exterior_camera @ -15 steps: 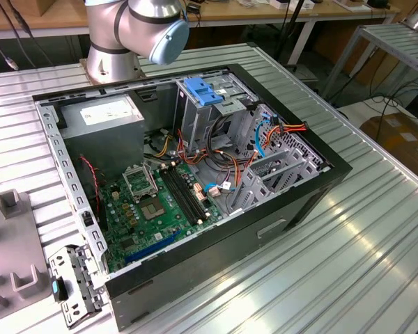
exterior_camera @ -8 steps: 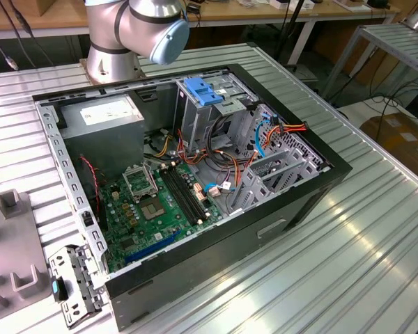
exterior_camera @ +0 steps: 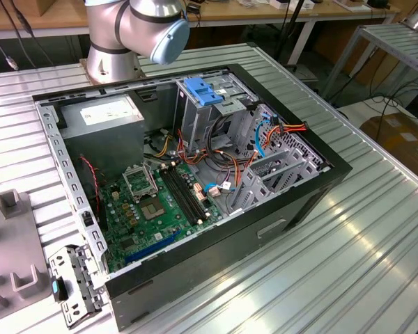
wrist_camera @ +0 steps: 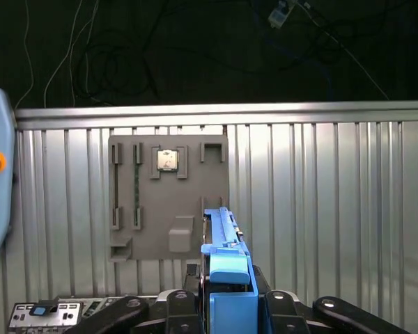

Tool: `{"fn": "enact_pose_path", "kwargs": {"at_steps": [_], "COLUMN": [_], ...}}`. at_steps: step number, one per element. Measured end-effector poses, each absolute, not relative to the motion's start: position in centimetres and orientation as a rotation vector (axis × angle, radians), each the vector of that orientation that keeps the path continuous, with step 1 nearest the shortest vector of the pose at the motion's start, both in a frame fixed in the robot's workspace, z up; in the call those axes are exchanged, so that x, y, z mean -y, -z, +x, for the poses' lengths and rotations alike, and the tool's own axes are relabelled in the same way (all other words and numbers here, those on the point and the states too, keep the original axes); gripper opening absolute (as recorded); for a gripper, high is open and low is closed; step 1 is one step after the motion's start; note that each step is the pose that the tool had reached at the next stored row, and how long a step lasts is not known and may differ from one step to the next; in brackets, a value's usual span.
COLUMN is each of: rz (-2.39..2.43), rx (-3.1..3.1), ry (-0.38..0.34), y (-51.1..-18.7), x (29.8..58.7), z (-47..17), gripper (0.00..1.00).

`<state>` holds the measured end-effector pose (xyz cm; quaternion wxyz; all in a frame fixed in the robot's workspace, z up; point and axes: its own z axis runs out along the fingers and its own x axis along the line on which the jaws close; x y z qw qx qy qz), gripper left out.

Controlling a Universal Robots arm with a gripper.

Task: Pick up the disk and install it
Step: 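Pick up the disk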

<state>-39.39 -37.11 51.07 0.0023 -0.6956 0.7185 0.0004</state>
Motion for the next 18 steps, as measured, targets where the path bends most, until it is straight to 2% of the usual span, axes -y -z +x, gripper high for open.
{"fn": "enact_pose_path", "kwargs": {"at_steps": [18], "rz": [-2.182], "rx": [-2.254], "ry": [-0.001], "y": [-51.1], "x": [37.1], "z": [-36.8], "gripper": [0.37]}}
